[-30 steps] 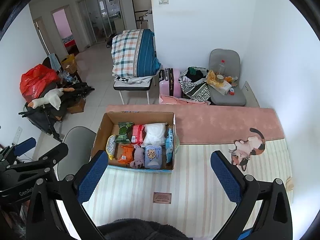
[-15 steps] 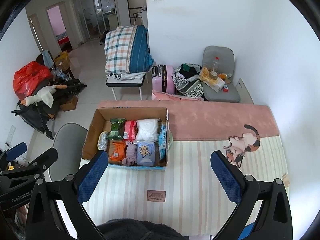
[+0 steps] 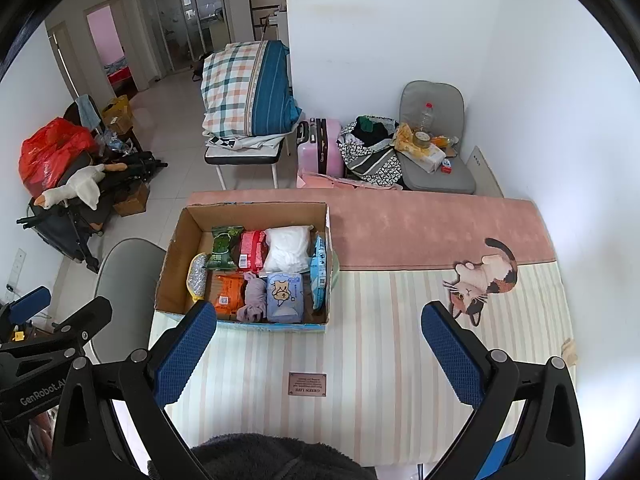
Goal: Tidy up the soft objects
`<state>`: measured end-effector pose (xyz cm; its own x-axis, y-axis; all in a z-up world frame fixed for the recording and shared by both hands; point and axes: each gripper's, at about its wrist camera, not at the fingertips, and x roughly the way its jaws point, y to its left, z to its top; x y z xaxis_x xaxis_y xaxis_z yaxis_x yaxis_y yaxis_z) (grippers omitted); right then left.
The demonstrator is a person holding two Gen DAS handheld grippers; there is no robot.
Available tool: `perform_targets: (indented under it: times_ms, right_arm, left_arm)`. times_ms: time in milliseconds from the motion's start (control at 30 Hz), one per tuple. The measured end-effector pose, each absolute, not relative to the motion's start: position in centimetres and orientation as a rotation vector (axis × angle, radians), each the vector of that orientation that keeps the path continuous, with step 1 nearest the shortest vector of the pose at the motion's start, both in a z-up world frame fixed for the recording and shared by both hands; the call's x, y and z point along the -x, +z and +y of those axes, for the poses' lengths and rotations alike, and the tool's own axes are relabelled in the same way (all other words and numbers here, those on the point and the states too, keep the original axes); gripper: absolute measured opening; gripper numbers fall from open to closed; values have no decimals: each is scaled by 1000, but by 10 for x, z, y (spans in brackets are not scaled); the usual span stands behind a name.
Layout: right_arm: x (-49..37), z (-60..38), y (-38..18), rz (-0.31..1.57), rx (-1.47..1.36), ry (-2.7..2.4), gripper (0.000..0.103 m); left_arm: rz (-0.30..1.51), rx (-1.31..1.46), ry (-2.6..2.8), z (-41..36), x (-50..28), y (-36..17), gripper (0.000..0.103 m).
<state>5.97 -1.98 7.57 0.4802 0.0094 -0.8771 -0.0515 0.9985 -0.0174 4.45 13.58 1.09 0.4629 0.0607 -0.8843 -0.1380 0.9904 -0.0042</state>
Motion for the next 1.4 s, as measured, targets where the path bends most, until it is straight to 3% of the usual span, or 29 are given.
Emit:
perform_targets:
  times_ms: [1400]
  right_arm:
    - [-63,-26,78,1056,45,29,103]
  left_arm:
    - [1080,79,121,134,-50,21,102]
